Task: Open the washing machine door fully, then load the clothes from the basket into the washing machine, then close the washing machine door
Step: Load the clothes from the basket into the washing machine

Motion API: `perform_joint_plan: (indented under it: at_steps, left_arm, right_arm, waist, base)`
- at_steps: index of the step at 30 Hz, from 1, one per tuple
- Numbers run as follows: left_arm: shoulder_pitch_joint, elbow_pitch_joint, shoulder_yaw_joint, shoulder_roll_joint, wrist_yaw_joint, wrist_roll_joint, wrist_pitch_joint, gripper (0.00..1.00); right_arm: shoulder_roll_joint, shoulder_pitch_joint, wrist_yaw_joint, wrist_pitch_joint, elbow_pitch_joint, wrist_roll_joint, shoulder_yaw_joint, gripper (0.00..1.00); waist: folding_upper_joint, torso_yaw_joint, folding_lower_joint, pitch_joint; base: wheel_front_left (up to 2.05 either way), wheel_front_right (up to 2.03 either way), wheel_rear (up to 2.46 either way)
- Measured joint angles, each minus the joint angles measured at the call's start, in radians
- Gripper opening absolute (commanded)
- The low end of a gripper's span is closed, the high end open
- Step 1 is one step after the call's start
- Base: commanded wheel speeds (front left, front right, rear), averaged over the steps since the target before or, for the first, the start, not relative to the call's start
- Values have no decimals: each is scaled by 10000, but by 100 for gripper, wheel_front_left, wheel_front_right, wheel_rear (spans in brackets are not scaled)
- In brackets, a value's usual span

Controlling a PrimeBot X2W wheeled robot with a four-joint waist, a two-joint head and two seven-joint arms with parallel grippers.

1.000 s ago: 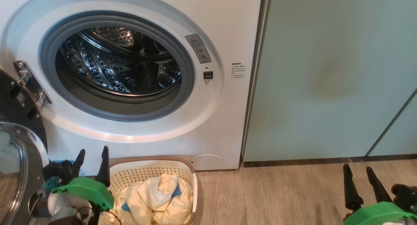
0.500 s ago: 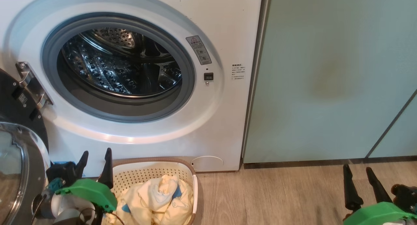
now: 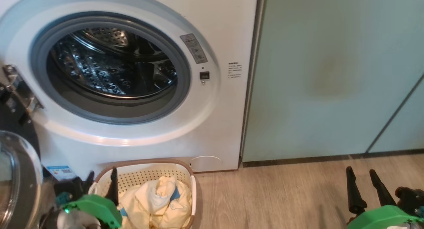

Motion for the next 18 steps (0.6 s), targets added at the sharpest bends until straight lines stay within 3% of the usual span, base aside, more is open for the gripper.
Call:
perform_joint_plan:
  at_steps: [11,18]
  left_arm:
    - [-97,2316,-1156,48,-2,-709,2,100]
    - [-1796,4096,-1931,268,-4,-1701,360,100]
  right_arm:
    - [-4,-37,0,0,-105,-71,56,100]
    - [54,-573,0,0,-336,-88,65,100]
  waist:
    - [0,-684,0,621]
    - [0,-1060,1,1676]
  base:
    - [0,0,0]
    - [0,0,0]
